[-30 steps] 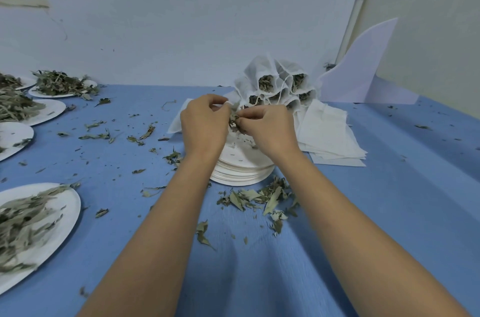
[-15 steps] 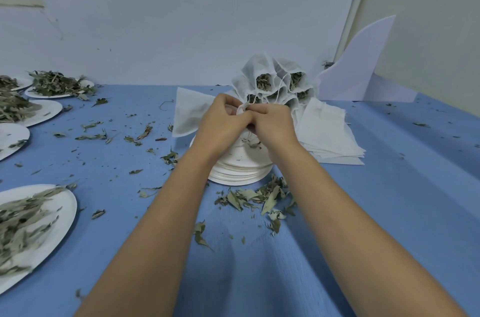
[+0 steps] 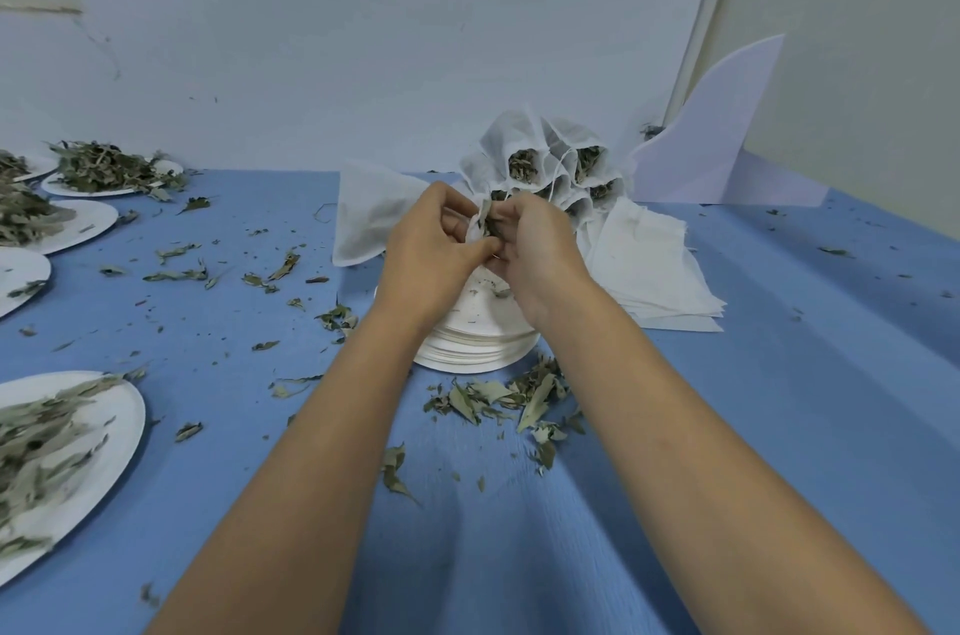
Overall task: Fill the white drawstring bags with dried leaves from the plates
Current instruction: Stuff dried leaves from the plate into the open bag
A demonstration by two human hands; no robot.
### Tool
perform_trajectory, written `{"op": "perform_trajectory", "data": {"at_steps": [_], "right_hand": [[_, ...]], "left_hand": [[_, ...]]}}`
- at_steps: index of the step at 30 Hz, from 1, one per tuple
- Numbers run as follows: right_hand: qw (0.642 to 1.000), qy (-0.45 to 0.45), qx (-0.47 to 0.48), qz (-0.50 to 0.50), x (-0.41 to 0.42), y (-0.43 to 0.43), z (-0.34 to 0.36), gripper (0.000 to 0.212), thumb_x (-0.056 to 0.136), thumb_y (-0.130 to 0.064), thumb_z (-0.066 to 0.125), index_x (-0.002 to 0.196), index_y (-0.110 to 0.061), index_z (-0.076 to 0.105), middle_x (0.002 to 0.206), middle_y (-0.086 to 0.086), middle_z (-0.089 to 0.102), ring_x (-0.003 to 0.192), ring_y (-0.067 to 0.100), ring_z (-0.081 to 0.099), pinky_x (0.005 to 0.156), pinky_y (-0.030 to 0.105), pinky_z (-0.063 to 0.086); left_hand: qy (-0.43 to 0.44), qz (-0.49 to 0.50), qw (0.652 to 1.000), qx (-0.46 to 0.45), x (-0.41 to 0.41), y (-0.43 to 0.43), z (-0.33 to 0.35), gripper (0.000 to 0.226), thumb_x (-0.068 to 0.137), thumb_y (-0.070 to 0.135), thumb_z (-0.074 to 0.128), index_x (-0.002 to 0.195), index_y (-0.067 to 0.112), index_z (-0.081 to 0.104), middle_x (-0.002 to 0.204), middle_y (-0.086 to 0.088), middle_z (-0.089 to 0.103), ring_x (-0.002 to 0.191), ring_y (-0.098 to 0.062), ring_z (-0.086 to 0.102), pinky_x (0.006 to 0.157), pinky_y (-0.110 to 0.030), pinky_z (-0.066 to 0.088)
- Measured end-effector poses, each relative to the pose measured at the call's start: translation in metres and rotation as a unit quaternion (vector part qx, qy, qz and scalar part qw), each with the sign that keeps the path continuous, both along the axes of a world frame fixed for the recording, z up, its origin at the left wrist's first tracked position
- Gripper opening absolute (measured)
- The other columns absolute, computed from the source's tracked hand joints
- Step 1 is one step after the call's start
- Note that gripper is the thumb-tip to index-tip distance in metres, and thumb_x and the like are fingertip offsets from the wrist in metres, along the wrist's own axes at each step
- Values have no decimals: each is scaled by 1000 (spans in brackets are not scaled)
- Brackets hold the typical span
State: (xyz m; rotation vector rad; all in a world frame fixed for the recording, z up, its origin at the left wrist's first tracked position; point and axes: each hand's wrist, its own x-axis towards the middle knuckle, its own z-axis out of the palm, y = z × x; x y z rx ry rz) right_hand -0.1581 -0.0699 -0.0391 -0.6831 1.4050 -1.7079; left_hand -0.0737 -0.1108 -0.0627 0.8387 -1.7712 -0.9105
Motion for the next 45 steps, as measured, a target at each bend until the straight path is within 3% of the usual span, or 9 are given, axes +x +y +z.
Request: {"op": "perform_trajectory", "data": {"at_steps": [6, 11, 15, 19, 23, 29, 37, 41, 45], "right_hand": [[1000, 14, -15, 11, 5, -1, 3, 22, 87, 0, 37, 70, -6, 50, 75, 13, 52, 79, 25, 50, 77, 38, 47], [997, 71, -27, -2, 4, -1, 0, 24, 86, 5, 39, 78, 4, 61, 81, 14, 57, 79, 27, 51, 77, 35, 44], [988, 141, -50, -45, 0, 1, 0, 24, 89, 3, 44, 88, -14, 62, 92, 5, 68, 87, 16, 65, 83, 32, 56], [952, 283, -48, -110, -11, 3, -4, 20, 86, -1, 56, 100, -10, 67, 91, -3, 64, 87, 13, 65, 83, 34, 56], [980, 191, -36, -48, -13, 3, -7, 25, 88, 2, 55, 110, 1, 66, 105, 11, 67, 81, 12, 66, 75, 19, 56], [949, 305, -7, -80, -14, 5, -10, 8, 84, -16, 70, 91, -13, 73, 82, -3, 69, 84, 15, 67, 82, 34, 56], [931, 363, -40, -13, 6, 10, -6, 9, 75, -14, 64, 67, -18, 66, 64, -5, 63, 70, 17, 62, 77, 48, 55], [926, 371, -35, -63, 2, 7, -8, 9, 81, -14, 66, 73, -19, 64, 67, -5, 62, 73, 19, 63, 78, 43, 55], [926, 363, -47, -91, -5, 7, -11, 11, 87, -13, 64, 76, -17, 64, 67, -6, 61, 67, 18, 66, 68, 34, 56]], "left_hand": [[34, 18, 999, 2, 4, -1, -1, 22, 79, 12, 72, 83, 26, 55, 86, -11, 63, 75, -21, 59, 74, -36, 53], [68, 31, 997, 19, 5, -2, -2, 20, 80, 11, 70, 85, 23, 55, 79, -3, 59, 73, -15, 56, 68, -28, 51], [96, 36, 994, 41, 9, -5, -2, 18, 81, 9, 70, 91, 17, 57, 81, -2, 60, 72, -12, 57, 65, -21, 50], [134, -1, 989, 59, 12, -4, 3, 21, 78, 6, 72, 86, 19, 58, 79, 1, 64, 63, 1, 60, 59, -10, 48], [133, -28, 989, 66, 15, -4, 4, 21, 78, 5, 73, 85, 19, 59, 76, 2, 65, 63, 0, 62, 59, -11, 49], [99, -36, 992, 65, 19, -6, 3, 21, 77, 5, 72, 83, 20, 59, 72, 2, 61, 63, -6, 59, 60, -14, 50], [54, 179, 982, -7, 19, -9, -1, 20, 76, 0, 57, 76, 19, 52, 66, 7, 51, 56, -4, 46, 45, -9, 35], [41, 121, 992, 8, 19, -10, -1, 15, 80, 5, 64, 82, 18, 56, 70, 5, 54, 61, -7, 51, 51, -9, 38], [64, 26, 994, 89, 20, -11, 3, 16, 81, 13, 70, 85, 23, 58, 79, 4, 57, 75, -13, 60, 73, -28, 50]]}}
